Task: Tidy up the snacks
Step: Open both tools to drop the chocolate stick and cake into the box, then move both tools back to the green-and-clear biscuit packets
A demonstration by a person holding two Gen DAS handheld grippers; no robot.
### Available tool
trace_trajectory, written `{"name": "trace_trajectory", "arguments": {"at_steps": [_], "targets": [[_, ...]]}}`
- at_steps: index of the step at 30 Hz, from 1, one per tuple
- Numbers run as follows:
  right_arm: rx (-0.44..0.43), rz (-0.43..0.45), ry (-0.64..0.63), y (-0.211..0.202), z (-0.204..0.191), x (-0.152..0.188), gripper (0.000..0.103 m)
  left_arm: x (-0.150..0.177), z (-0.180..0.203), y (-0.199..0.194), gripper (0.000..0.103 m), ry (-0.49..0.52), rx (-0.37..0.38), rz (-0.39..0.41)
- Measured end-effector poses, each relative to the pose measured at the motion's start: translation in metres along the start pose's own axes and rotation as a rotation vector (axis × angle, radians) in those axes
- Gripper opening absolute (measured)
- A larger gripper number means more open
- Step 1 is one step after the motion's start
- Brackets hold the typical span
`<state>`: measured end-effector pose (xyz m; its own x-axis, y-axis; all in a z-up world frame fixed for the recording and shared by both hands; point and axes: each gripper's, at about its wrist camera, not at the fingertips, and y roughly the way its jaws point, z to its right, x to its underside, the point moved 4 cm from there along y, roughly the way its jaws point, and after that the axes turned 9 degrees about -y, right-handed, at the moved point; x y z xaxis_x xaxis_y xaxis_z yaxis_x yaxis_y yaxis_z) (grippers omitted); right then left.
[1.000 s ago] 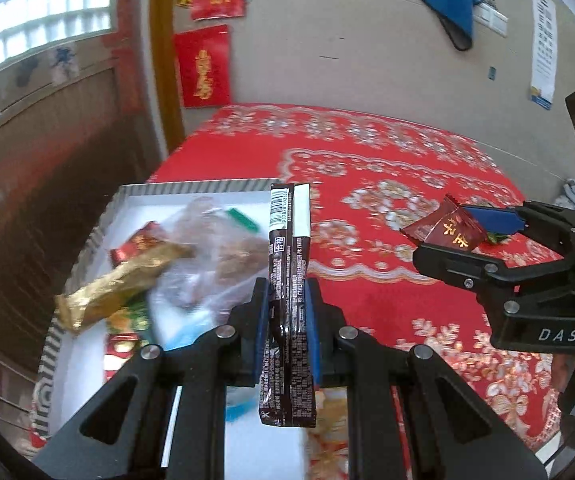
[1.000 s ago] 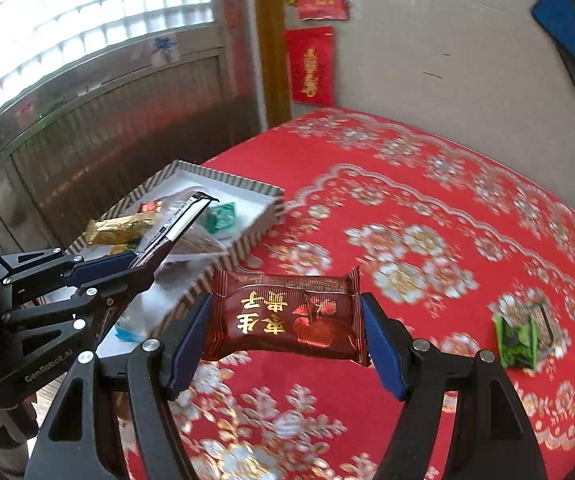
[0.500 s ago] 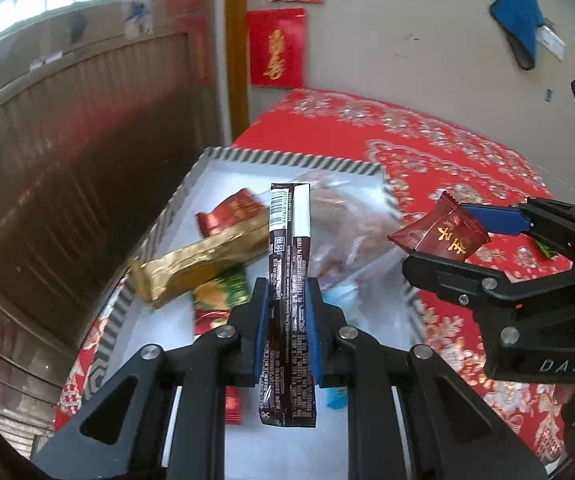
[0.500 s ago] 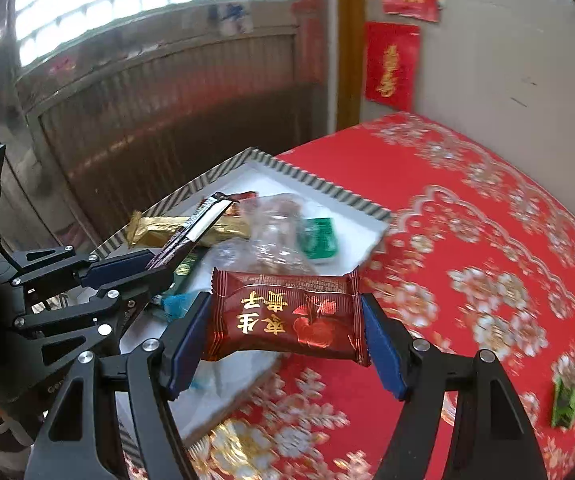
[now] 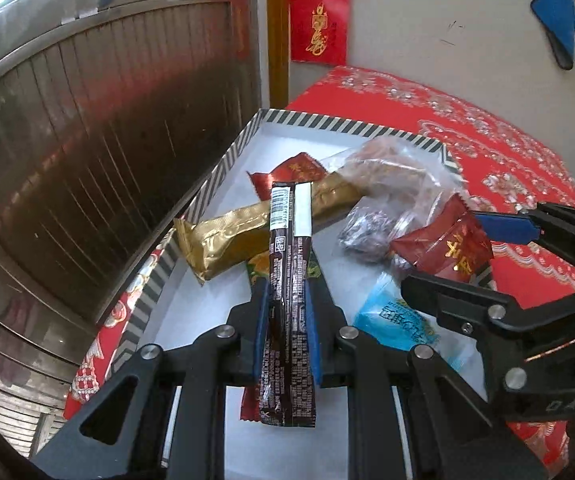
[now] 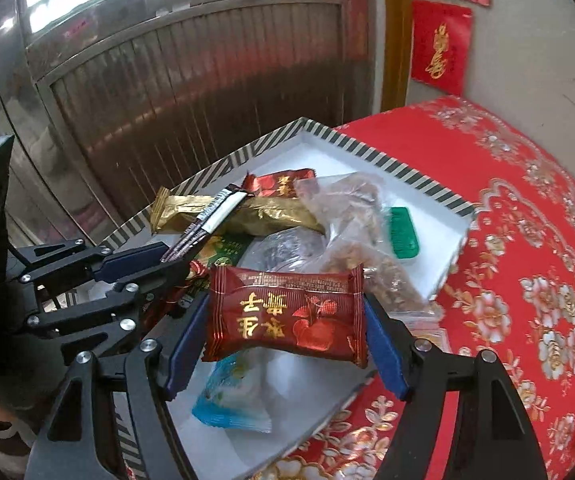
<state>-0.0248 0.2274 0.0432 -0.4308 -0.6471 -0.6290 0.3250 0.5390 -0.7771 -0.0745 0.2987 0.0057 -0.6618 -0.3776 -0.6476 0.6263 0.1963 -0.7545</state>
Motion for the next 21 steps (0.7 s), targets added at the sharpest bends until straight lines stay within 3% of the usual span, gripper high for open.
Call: {"name": "trace_trajectory", "arguments": {"at_steps": [3, 7, 13, 21], "targets": [[-0.034, 0.005, 0.024, -0.002, 0.002, 0.004, 0.080, -0.001, -0.004, 0.001, 0.026, -0.029, -0.008, -0.004], [-0.037, 0.026, 0.041, -0.015, 0.005, 0.010, 0.081, -0.002, -0.005, -0.003, 0.055, -0.048, -0.033, 0.024], [-0.008, 0.057, 0.066, -0.040, 0.016, 0.023, 0.082, -0.006, 0.010, -0.015, 0.073, -0.034, -0.031, 0.070], [0.050, 0.074, 0.134, -0.066, 0.047, 0.052, 0.083, -0.007, 0.051, -0.024, 0.082, 0.016, -0.008, 0.082]]}}
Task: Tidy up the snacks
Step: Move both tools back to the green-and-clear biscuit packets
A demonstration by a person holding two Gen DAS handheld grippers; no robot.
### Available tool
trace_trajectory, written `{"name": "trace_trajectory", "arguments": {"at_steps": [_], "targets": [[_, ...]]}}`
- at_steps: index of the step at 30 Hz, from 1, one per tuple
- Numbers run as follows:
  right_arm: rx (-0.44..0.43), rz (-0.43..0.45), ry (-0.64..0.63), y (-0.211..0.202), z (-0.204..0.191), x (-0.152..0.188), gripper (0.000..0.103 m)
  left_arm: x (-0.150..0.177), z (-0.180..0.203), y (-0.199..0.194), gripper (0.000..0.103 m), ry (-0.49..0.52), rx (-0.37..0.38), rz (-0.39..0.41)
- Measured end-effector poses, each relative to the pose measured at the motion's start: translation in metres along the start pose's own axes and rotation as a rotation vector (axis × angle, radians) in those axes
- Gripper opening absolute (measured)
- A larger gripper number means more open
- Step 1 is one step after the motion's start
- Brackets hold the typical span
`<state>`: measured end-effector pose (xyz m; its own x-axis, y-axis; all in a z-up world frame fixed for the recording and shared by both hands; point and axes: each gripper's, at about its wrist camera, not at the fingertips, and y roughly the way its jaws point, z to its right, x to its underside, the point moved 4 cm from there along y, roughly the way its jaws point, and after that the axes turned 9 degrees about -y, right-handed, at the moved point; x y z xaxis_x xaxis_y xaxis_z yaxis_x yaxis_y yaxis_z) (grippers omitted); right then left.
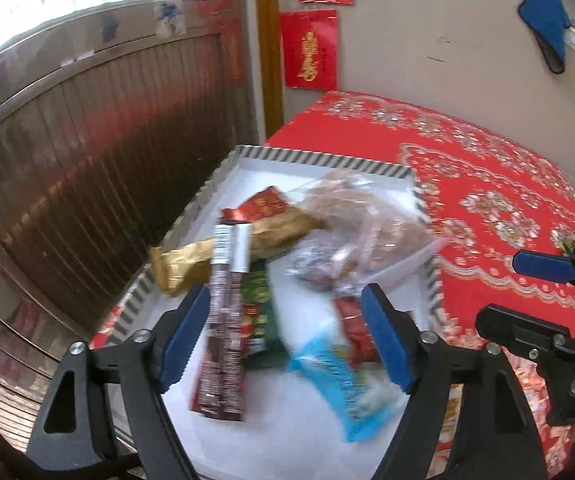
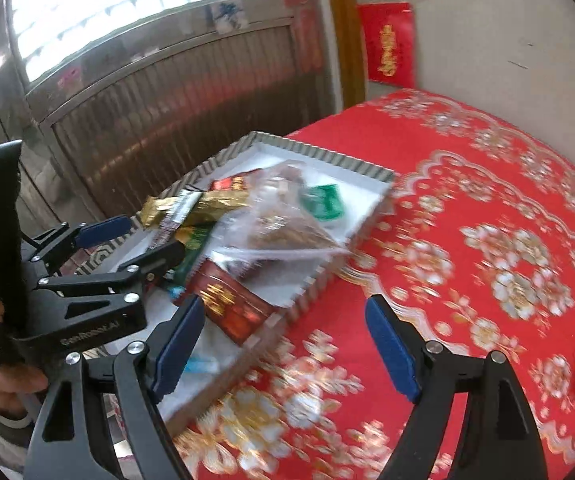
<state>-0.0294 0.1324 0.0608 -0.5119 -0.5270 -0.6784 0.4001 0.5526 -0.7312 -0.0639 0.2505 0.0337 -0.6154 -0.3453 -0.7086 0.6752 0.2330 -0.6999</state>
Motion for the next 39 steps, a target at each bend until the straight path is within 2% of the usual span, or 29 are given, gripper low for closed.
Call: {"name": "trace_trajectory", "arguments": {"at_steps": [11, 18, 25, 29, 34, 39], "targets": [[0.130, 0.004, 0.162, -0.046, 0.085, 0.050, 0.084, 0.004, 0.092, -0.004, 0.085, 0.090, 0.126, -0.046], [0.262, -0.024, 0.258, -0.088, 0.158, 0.093, 0.085, 0.011, 0.165, -0.006, 0.086, 0.165, 0.226, -0.090], [0.376, -0.034, 0.382, -0.136, 0.236, 0.138, 0.086, 0.025, 0.247, 0.004, 0.086, 0.213, 0.349, -0.198], [0.409, -0.028, 0.441, -0.154, 0.261, 0.156, 0.086, 0.031, 0.291, 0.015, 0.086, 0.233, 0.373, -0.242], [0.422, -0.031, 0.471, -0.168, 0.282, 0.174, 0.086, 0.032, 0.346, 0.032, 0.086, 0.200, 0.417, -0.310], [0.421, -0.032, 0.489, -0.174, 0.297, 0.185, 0.086, 0.038, 0.384, 0.053, 0.086, 0.207, 0.382, -0.354]]}}
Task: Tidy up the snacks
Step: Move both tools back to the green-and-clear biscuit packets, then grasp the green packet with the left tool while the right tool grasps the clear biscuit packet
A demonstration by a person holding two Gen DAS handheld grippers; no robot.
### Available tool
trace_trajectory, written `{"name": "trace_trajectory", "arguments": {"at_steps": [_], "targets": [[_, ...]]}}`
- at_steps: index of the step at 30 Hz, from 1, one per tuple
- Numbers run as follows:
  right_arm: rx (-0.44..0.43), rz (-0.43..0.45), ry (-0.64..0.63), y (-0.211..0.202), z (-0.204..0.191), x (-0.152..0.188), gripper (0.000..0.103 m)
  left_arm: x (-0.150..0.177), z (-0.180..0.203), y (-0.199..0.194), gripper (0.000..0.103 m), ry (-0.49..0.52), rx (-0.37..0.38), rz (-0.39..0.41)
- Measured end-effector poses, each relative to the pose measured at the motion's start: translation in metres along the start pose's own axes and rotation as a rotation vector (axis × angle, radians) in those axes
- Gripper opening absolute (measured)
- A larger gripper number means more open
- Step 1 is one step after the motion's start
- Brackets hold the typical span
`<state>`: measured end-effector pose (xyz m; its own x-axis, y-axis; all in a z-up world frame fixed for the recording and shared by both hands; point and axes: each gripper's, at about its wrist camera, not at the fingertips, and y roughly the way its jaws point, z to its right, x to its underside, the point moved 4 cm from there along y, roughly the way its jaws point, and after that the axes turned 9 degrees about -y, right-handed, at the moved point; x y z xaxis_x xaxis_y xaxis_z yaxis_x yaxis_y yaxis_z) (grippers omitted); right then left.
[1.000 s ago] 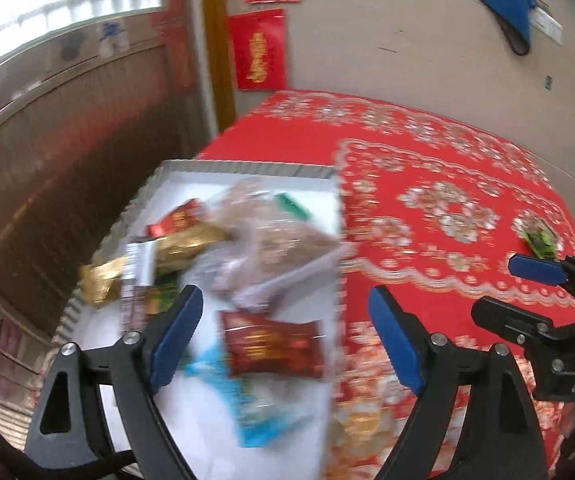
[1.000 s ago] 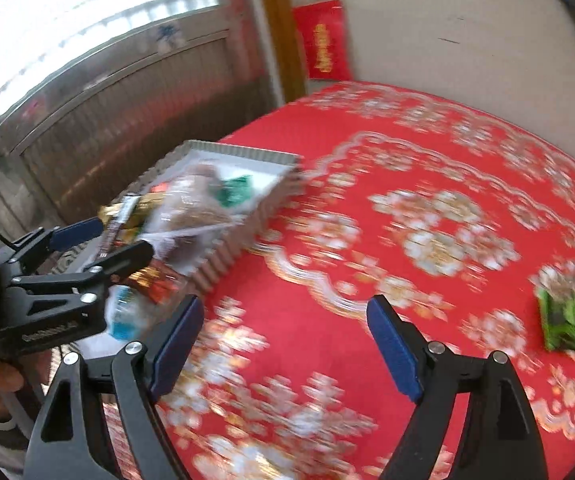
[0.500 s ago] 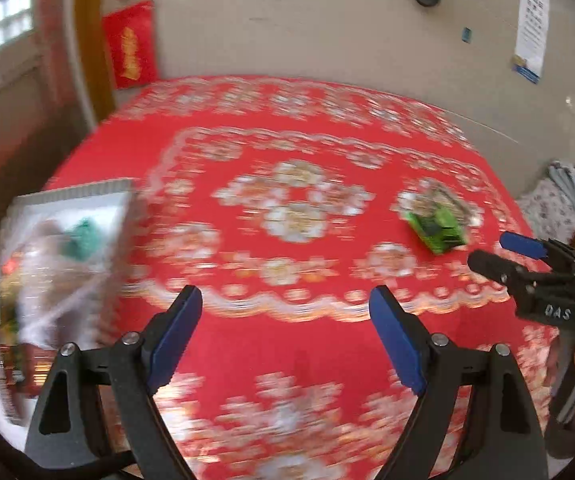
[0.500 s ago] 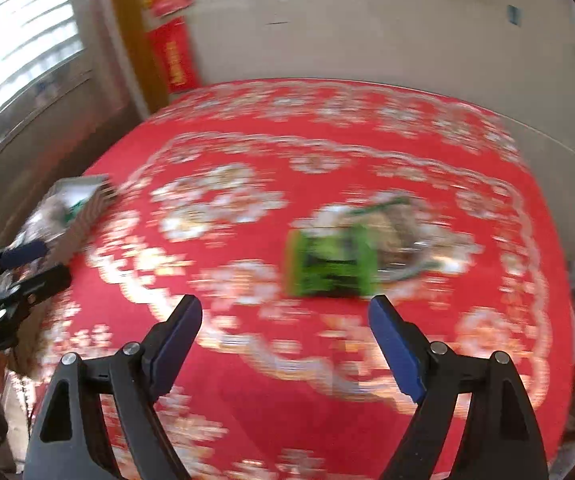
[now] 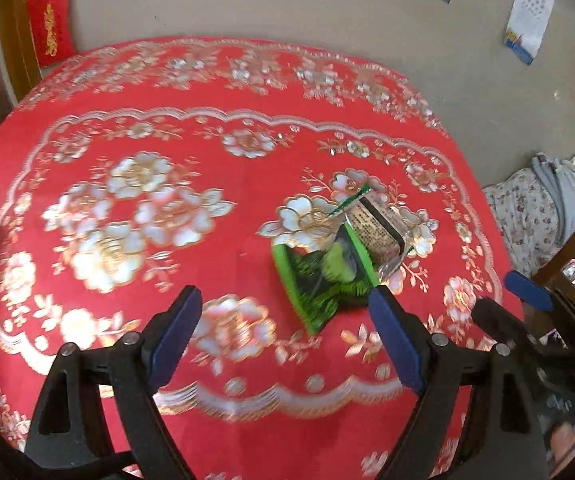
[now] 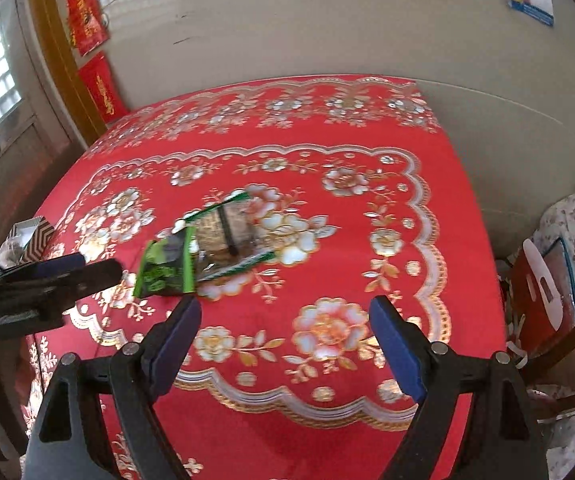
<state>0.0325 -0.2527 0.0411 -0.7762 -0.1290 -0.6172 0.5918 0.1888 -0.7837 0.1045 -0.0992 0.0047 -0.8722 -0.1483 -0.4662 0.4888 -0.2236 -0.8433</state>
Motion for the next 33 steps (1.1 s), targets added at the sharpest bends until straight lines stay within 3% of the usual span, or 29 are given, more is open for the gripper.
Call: {"name": "trace_trajectory", "arguments": {"at_steps": [6, 9, 14, 20, 23, 25, 33], "targets": [[-0.005, -0.003, 0.002, 0.005, 0.010, -0.002, 0.086, -0.004, 0.011, 0.030, 0.086, -0.002, -0.048, -0.035], [-0.015, -0.004, -0.003, 0.009, 0.009, -0.006, 0.086, -0.006, 0.006, 0.037, 0.086, -0.022, -0.044, -0.040], [-0.014, -0.010, -0.048, 0.014, -0.001, -0.018, 0.086, -0.007, -0.016, 0.033, 0.086, 0.005, -0.103, -0.049], [-0.027, -0.016, -0.122, 0.033, -0.021, -0.040, 0.086, -0.014, -0.030, 0.019, 0.086, -0.068, -0.049, -0.022], [-0.026, -0.043, -0.161, 0.048, -0.032, -0.048, 0.087, -0.015, -0.019, 0.023, 0.085, -0.044, -0.041, -0.024], [-0.010, -0.058, -0.171, 0.058, -0.033, -0.054, 0.087, -0.015, -0.018, 0.030, 0.084, -0.019, -0.093, -0.025], [-0.006, -0.084, -0.156, 0.067, -0.024, -0.055, 0.088, -0.014, -0.014, 0.035, 0.085, 0.090, -0.045, -0.067]]}}
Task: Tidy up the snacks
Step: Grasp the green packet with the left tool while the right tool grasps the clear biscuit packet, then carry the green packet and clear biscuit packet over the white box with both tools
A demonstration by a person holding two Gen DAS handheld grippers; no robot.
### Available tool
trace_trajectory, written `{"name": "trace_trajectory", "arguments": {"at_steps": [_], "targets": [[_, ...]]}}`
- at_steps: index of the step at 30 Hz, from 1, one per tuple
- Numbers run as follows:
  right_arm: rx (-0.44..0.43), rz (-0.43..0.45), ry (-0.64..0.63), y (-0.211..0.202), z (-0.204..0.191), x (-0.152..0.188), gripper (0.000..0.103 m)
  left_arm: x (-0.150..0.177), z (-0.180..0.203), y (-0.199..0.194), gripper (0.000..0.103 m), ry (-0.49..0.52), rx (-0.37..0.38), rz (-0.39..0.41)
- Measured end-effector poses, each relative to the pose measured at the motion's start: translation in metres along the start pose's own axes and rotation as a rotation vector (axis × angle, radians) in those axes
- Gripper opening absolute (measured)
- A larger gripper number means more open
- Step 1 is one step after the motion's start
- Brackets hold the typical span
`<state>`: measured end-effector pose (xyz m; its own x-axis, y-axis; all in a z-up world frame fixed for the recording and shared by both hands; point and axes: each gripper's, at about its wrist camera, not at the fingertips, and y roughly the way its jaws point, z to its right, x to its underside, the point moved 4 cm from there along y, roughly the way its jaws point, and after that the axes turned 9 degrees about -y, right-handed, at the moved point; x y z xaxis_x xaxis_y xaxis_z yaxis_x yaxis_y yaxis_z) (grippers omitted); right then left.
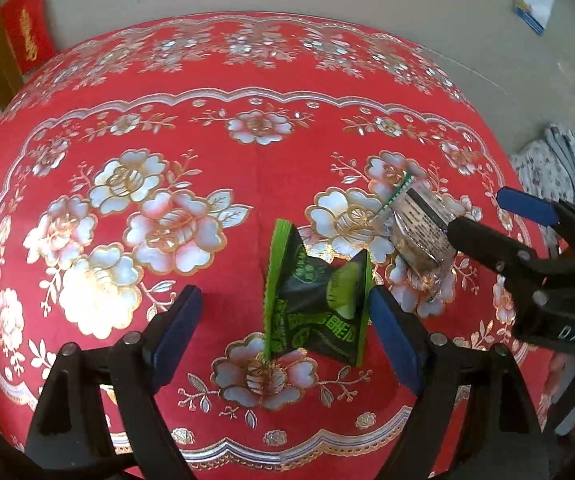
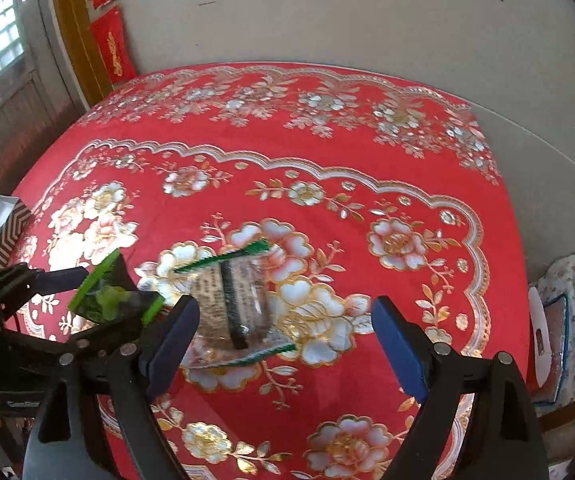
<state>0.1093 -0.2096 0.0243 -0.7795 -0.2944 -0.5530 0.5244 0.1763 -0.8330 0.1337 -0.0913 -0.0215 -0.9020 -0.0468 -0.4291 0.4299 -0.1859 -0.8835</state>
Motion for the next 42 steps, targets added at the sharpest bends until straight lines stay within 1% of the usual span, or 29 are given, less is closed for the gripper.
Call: {"name": "trace_trajectory", "arguments": {"at_steps": [2, 4, 7, 9, 11, 14, 15, 16, 17, 18, 19, 20, 24, 25, 26, 27, 28, 29, 31, 36, 42], "targets": [[-0.003, 0.001, 0.003, -0.001, 0.001, 0.001, 0.088, 0.002, 0.004, 0.000, 0.085, 0.032, 0.002, -0.003], [0.004, 0.000, 0.007, -0.001, 0.003, 0.003, 0.089, 0.005, 0.010, -0.004, 0.085, 0.060, 0.025, -0.003], [-0.004, 0.000, 0.014, 0.000, 0.004, 0.003, 0.090, 0.004, 0.014, -0.008, 0.085, 0.086, 0.037, 0.016], [-0.004, -0.002, 0.013, 0.001, 0.003, 0.001, 0.091, 0.003, 0.015, -0.003, 0.085, 0.098, 0.013, 0.006], [-0.005, -0.003, 0.004, 0.003, 0.001, 0.000, 0.094, 0.003, 0.014, 0.005, 0.085, 0.089, 0.017, -0.013], [0.003, -0.016, -0.011, 0.009, -0.004, -0.004, 0.097, 0.002, 0.014, 0.007, 0.085, 0.099, 0.003, 0.011], [0.000, -0.017, -0.017, 0.010, -0.006, -0.005, 0.097, 0.001, 0.013, 0.007, 0.080, 0.095, 0.002, 0.020], [-0.003, -0.018, -0.025, 0.012, -0.009, -0.006, 0.097, 0.000, 0.010, 0.005, 0.061, 0.095, -0.018, 0.044], [-0.003, -0.020, -0.032, 0.013, -0.011, -0.007, 0.097, 0.000, 0.008, 0.004, 0.051, 0.108, -0.044, 0.055], [-0.001, -0.024, -0.045, 0.016, -0.013, -0.008, 0.097, -0.002, 0.004, 0.003, 0.045, 0.113, -0.053, 0.057], [0.001, -0.025, -0.056, 0.018, -0.016, -0.010, 0.097, -0.003, 0.000, 0.002, 0.042, 0.105, -0.032, 0.051], [0.004, -0.028, -0.060, 0.021, -0.017, -0.011, 0.097, -0.004, -0.004, 0.001, 0.041, 0.099, -0.021, 0.046], [-0.007, -0.045, -0.085, 0.033, -0.026, -0.010, 0.097, -0.001, -0.018, -0.006, 0.040, 0.077, -0.022, 0.056], [-0.008, -0.055, -0.089, 0.036, -0.028, -0.008, 0.094, 0.000, -0.021, -0.007, 0.039, 0.073, -0.025, 0.062], [0.013, -0.059, -0.102, 0.038, -0.030, -0.006, 0.089, 0.001, -0.024, -0.010, 0.039, 0.067, -0.031, 0.071], [0.016, -0.053, -0.105, 0.037, -0.032, -0.006, 0.087, 0.003, -0.026, -0.013, 0.039, 0.062, -0.036, 0.082], [0.017, -0.051, -0.100, 0.035, -0.033, -0.005, 0.081, 0.005, -0.028, -0.015, 0.039, 0.060, -0.040, 0.090], [0.017, -0.045, -0.101, 0.032, -0.034, -0.005, 0.069, 0.006, -0.028, -0.018, 0.039, 0.059, -0.042, 0.094], [0.030, -0.032, -0.104, 0.026, -0.037, -0.002, 0.050, 0.011, -0.031, -0.024, 0.039, 0.048, -0.039, 0.109], [0.009, -0.013, -0.076, 0.015, -0.045, 0.011, 0.049, 0.025, -0.034, -0.033, 0.040, 0.052, -0.055, 0.122], [0.026, 0.055, -0.046, -0.018, -0.064, 0.032, 0.049, 0.042, -0.038, -0.047, 0.040, 0.055, -0.080, 0.162]]}}
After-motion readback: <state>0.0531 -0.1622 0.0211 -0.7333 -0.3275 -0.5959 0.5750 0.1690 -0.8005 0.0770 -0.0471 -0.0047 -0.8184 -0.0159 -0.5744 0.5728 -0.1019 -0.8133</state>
